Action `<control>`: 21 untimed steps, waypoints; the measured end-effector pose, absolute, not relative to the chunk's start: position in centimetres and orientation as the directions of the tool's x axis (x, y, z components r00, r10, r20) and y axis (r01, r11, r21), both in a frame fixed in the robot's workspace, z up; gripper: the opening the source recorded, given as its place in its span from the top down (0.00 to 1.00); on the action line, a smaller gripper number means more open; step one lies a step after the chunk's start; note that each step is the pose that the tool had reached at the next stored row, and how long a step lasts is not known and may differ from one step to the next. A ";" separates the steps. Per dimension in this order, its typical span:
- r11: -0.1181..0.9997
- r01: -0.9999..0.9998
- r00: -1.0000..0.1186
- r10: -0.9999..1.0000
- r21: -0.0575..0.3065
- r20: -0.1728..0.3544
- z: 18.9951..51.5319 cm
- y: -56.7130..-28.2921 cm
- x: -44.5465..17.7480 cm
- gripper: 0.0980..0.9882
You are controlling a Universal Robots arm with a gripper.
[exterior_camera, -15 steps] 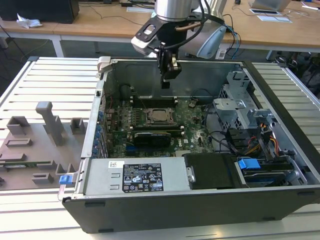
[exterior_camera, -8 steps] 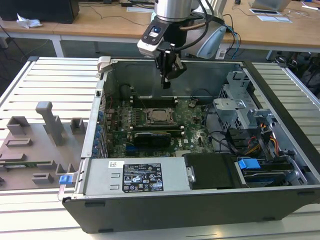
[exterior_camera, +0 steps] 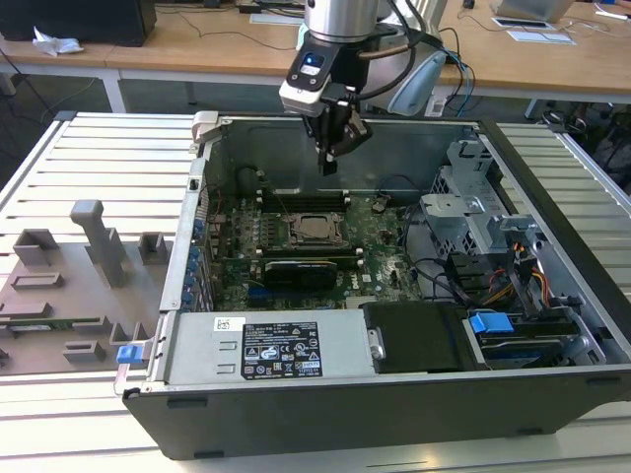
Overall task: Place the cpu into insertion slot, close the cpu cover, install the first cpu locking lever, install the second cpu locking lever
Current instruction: 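Install the first cpu locking lever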
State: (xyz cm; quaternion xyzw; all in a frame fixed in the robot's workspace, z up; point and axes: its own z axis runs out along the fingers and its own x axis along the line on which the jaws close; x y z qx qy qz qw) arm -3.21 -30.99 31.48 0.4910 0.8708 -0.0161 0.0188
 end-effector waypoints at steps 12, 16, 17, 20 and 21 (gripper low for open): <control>0.693 0.721 -0.693 0.719 -0.010 -0.049 31.5 -31.0 -3.2 0.99; 0.754 0.656 -0.754 0.655 -0.010 -0.049 31.5 -31.0 -3.2 0.99; 0.765 0.644 -0.765 0.642 -0.010 -0.049 31.5 -31.0 -3.2 0.99; 0.789 0.615 -0.788 0.614 -0.010 -0.049 31.5 -31.0 -3.2 0.99; 0.795 0.606 -0.795 0.605 -0.010 -0.049 31.5 -31.0 -3.2 0.99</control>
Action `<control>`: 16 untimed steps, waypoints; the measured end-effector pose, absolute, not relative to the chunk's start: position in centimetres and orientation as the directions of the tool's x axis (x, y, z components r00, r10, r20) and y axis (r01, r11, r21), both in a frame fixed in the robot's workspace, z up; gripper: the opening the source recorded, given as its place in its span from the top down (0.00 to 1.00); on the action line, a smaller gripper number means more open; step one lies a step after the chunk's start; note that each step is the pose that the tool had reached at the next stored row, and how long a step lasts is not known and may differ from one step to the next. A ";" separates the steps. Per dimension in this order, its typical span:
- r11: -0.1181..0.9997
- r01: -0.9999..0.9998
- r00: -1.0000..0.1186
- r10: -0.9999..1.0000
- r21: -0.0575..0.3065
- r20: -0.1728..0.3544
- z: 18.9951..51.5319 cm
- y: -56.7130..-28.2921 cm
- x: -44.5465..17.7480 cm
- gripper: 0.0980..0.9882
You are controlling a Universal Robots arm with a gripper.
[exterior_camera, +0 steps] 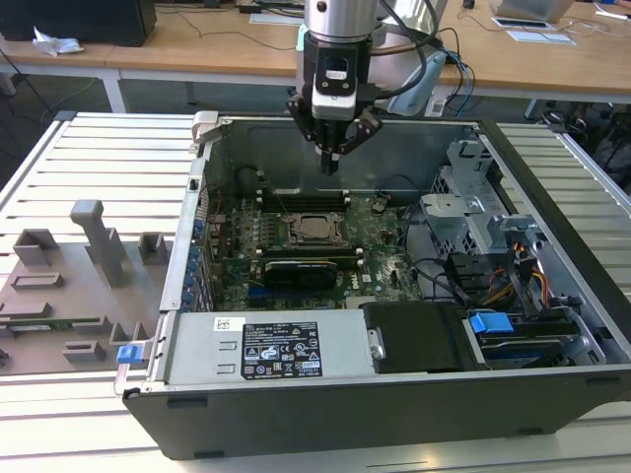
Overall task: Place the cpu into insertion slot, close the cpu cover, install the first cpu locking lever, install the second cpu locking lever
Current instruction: 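Install the first cpu locking lever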
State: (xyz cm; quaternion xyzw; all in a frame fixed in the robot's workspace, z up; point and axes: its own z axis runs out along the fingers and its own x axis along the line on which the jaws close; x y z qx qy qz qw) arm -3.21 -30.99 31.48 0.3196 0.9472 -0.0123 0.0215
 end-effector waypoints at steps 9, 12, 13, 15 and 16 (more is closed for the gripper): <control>0.836 0.549 -0.835 0.548 -0.010 -0.049 31.5 -31.0 -3.2 0.99; 0.850 0.526 -0.849 0.525 -0.010 -0.049 31.5 -31.0 -3.2 0.99; 0.854 0.519 -0.854 0.518 -0.010 -0.049 31.5 -31.0 -3.2 0.99; 0.861 0.508 -0.861 0.507 -0.010 -0.049 31.5 -31.0 -3.2 0.99; 0.864 0.503 -0.864 0.502 -0.010 -0.049 31.5 -31.0 -3.2 0.99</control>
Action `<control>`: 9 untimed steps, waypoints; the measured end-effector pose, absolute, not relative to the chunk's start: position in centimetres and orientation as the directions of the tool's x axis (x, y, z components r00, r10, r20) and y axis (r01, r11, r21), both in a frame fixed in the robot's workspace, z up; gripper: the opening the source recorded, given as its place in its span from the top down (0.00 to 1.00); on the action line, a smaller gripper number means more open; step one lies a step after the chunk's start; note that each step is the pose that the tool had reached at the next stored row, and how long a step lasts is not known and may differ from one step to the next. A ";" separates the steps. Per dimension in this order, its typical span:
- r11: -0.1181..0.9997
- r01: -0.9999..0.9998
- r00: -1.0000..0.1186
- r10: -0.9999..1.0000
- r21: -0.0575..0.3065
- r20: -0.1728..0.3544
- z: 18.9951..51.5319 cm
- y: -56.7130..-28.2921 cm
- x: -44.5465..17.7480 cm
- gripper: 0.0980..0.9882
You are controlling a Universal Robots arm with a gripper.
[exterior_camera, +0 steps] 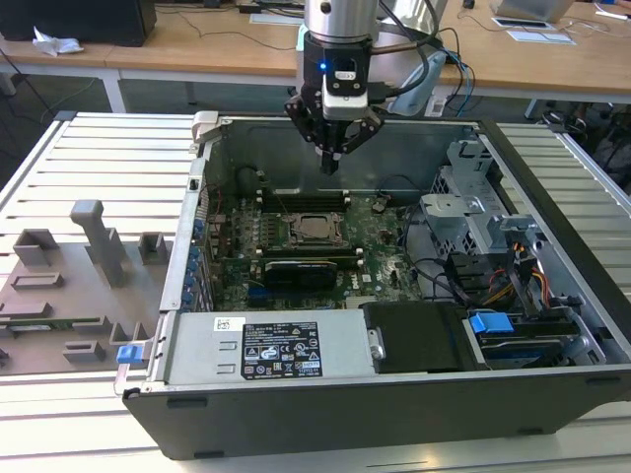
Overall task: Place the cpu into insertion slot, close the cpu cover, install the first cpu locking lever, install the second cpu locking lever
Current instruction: 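Install the first cpu locking lever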
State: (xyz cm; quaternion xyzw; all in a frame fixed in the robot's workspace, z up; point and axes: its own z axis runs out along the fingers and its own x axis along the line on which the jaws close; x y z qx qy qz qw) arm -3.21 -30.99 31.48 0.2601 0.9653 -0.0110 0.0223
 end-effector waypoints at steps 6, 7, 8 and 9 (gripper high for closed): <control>0.892 0.453 -0.891 0.452 -0.010 -0.049 31.5 -31.0 -3.2 0.99; 0.903 0.430 -0.902 0.429 -0.010 -0.049 31.5 -31.0 -3.2 0.99; 0.914 0.405 -0.914 0.404 -0.010 -0.049 31.5 -31.0 -3.2 0.99; 0.921 0.391 -0.920 0.390 -0.010 -0.049 31.5 -31.0 -3.2 0.99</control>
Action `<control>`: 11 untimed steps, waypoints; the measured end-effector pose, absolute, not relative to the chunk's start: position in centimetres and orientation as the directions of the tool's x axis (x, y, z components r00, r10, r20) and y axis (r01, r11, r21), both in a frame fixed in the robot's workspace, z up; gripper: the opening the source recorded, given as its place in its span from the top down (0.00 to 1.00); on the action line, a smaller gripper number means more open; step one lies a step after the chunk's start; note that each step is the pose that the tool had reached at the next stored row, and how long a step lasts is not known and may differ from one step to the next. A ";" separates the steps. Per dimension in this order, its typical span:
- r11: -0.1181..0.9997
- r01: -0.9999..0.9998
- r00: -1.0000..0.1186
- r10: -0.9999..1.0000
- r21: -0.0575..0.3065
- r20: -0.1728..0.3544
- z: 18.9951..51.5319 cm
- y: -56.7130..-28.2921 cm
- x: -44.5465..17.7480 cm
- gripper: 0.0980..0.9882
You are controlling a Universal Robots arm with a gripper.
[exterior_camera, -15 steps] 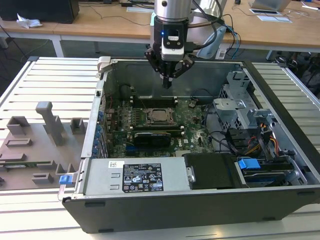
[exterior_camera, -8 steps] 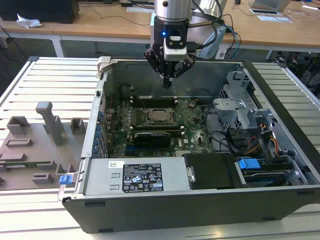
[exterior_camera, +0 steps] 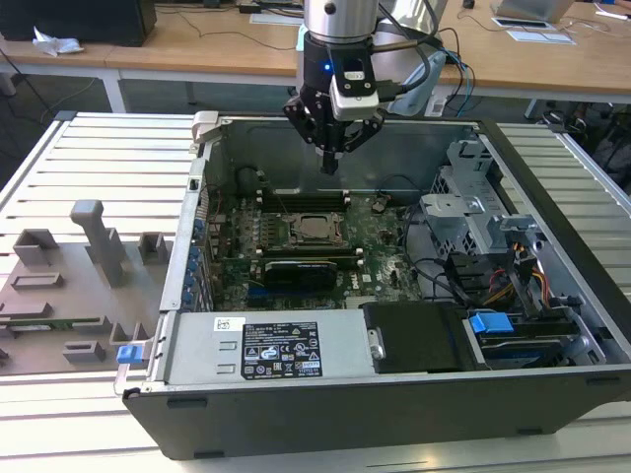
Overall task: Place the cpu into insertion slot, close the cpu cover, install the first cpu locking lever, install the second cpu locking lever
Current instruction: 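Install the first cpu locking lever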
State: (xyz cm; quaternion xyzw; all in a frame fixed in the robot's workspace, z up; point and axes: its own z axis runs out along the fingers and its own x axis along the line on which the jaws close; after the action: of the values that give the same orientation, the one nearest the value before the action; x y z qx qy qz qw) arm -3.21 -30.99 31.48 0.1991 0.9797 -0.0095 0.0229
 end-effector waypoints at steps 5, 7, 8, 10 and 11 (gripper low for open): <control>0.936 0.353 -0.935 0.352 -0.010 -0.049 31.5 -31.0 -3.2 0.99; 0.941 0.338 -0.940 0.338 -0.010 -0.049 31.5 -31.0 -3.2 0.99; 0.943 0.332 -0.942 0.331 -0.010 -0.049 31.5 -31.0 -3.2 0.99; 0.952 0.305 -0.951 0.304 -0.010 -0.049 31.5 -31.0 -3.2 0.99; 0.955 0.296 -0.954 0.295 -0.010 -0.049 31.5 -31.0 -3.2 0.99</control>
State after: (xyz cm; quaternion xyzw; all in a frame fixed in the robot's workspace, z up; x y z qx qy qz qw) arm -3.21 -30.99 31.48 0.1495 0.9885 -0.0084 0.0234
